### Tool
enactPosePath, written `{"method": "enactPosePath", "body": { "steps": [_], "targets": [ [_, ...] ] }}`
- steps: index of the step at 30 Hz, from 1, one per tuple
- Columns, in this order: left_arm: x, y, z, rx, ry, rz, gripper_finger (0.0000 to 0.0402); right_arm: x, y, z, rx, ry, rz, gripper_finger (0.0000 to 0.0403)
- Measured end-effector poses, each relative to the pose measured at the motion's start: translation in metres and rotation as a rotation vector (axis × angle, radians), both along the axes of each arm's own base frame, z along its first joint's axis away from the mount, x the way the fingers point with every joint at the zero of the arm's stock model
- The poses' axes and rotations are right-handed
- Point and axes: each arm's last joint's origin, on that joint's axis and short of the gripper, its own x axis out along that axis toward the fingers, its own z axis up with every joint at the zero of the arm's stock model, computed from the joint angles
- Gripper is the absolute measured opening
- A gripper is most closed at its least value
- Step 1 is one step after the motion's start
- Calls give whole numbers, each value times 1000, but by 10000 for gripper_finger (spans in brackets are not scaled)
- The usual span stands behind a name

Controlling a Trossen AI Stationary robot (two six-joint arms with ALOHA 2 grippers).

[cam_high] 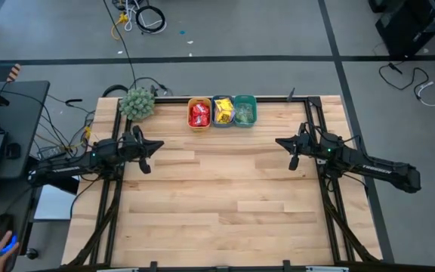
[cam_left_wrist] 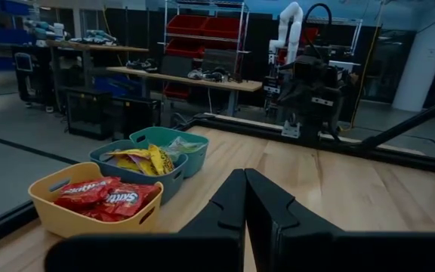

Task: Sort candy
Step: Return to Home Position

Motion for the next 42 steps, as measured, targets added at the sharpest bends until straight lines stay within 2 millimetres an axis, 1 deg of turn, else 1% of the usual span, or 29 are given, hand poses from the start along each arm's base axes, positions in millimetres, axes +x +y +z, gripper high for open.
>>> {"method": "enactPosePath", "body": {
  "steps": [7, 18, 42],
  "targets": [
    [0, 0, 0, 0, 0, 0, 10, 0, 0, 0, 0, 0, 0, 6],
    [0, 0, 0, 0, 0, 0, 10, 0, 0, 0, 0, 0, 0, 0],
    [0, 0, 0, 0, 0, 0, 10, 0, 0, 0, 0, 0, 0, 4]
  ]
}}
